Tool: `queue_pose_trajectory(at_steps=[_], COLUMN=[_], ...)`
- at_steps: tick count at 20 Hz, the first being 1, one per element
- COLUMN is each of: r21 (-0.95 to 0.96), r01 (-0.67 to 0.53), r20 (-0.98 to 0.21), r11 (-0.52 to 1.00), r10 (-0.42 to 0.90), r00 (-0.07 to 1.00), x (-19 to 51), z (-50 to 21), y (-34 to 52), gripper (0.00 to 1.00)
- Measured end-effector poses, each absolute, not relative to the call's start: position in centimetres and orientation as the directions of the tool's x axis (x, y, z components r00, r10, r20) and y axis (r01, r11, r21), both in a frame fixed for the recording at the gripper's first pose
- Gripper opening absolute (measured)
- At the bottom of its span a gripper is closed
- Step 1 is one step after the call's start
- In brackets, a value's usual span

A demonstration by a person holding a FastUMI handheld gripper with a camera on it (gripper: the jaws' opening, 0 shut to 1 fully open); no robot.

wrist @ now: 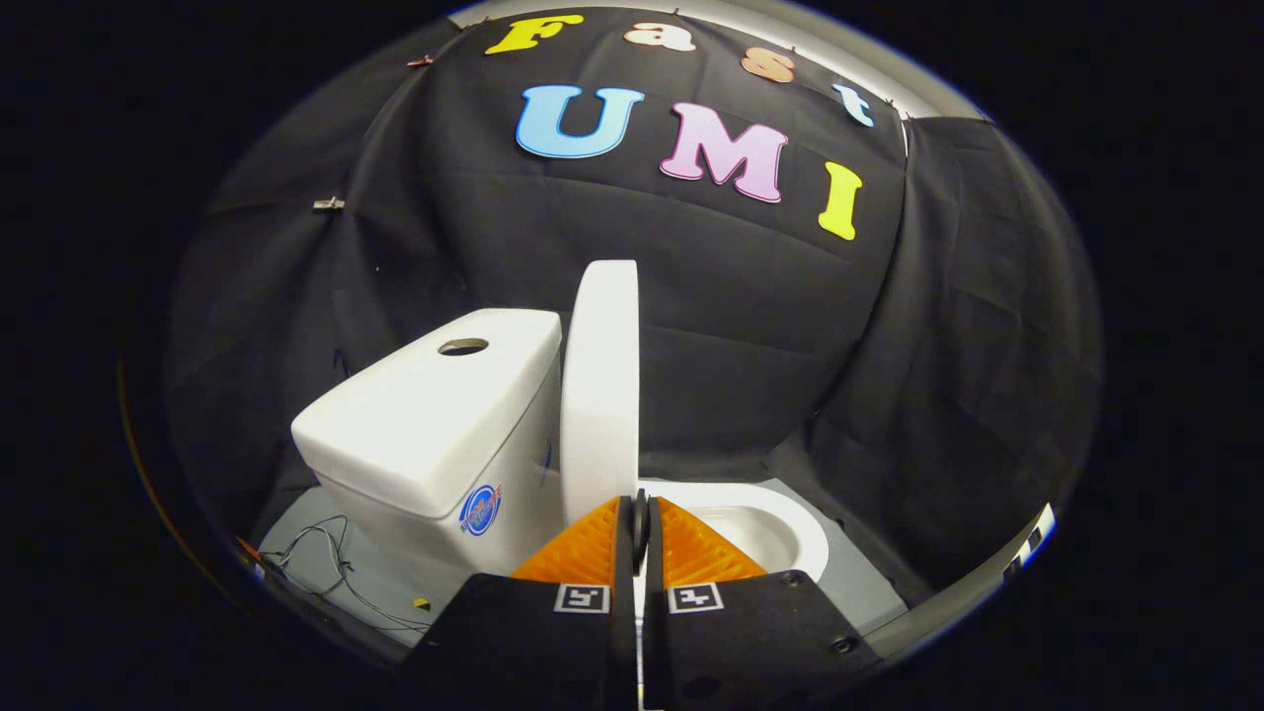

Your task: Open the toilet lid.

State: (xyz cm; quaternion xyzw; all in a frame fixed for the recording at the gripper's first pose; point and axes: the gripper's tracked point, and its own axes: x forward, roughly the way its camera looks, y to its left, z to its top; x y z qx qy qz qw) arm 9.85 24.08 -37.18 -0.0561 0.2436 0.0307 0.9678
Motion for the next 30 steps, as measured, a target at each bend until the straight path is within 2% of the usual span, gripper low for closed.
queue_pose_trajectory(at_steps=[21,22,28,30], r21=[-0.154,-0.140,-0.146,-0.136], r01=[-0.171,-0.184,-0.220,-0.209], r20=[-0.450,-0.452,-0.458,-0.448], r11=[0.973,0.973,0.965,0.969], r10=[0.085,0.102,0.131,0.128], r00=[0.889,0.886,0.879,0.885], x=[10.0,9.9,9.1,9.0], z=[-37.2,-37.2,-37.1,-36.5], y=[28.0,28.4,29.5,28.9], gripper=[0.11,0.15,0.83,0.94])
